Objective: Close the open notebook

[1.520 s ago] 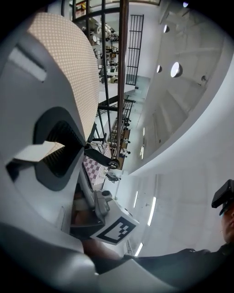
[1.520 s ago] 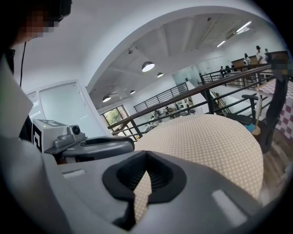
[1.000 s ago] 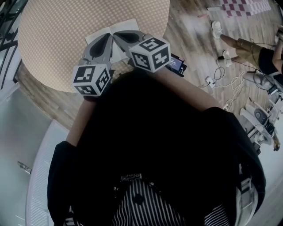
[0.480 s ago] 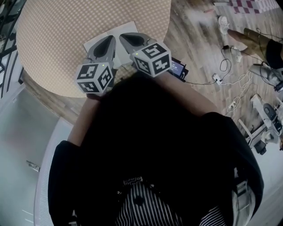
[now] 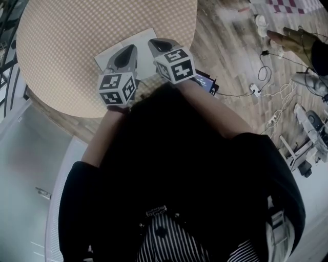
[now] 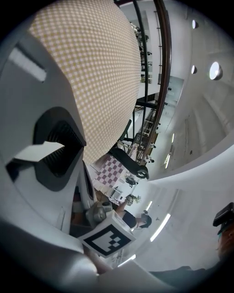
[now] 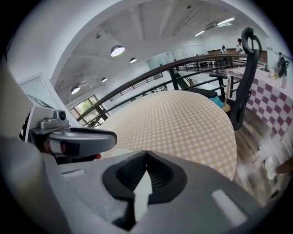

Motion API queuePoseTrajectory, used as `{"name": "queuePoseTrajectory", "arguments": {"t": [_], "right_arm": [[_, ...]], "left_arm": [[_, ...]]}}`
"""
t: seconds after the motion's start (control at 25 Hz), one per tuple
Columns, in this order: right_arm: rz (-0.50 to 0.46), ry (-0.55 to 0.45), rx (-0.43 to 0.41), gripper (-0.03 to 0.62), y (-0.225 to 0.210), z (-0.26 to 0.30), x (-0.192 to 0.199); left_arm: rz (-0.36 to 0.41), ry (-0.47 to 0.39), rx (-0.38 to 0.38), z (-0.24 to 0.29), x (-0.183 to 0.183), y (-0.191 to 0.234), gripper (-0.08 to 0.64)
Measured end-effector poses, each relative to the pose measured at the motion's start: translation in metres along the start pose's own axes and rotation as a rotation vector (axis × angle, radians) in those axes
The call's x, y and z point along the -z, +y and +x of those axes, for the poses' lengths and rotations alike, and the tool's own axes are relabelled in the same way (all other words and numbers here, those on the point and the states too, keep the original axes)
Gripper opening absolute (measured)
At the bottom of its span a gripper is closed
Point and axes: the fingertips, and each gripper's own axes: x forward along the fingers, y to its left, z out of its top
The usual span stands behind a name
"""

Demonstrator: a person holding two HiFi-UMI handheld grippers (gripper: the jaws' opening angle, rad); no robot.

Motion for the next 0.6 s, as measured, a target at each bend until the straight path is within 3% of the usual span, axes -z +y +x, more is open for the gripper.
{"name": "queuePoseTrajectory", "arguments": {"t": [0.2,0.56,0.6], "right_arm": [[-0.009,0.089,0.033,0.002,-0.019,0.020,0.024],[0.047,0.128,0.090,0.005,-0.032,0.033,0.044],[0.053,0.142,0.080,0.055,-0.031,0.035,0.047]], "left_arm": [[-0.056,0.063,-0.041,0.017,0.026,0.019,-0.011],[-0.104,0.067,0.030,0.025,0.042,0.039,-0.011],[-0.084,0.080,0.045,0.025,0.043,0.036,-0.011]]}}
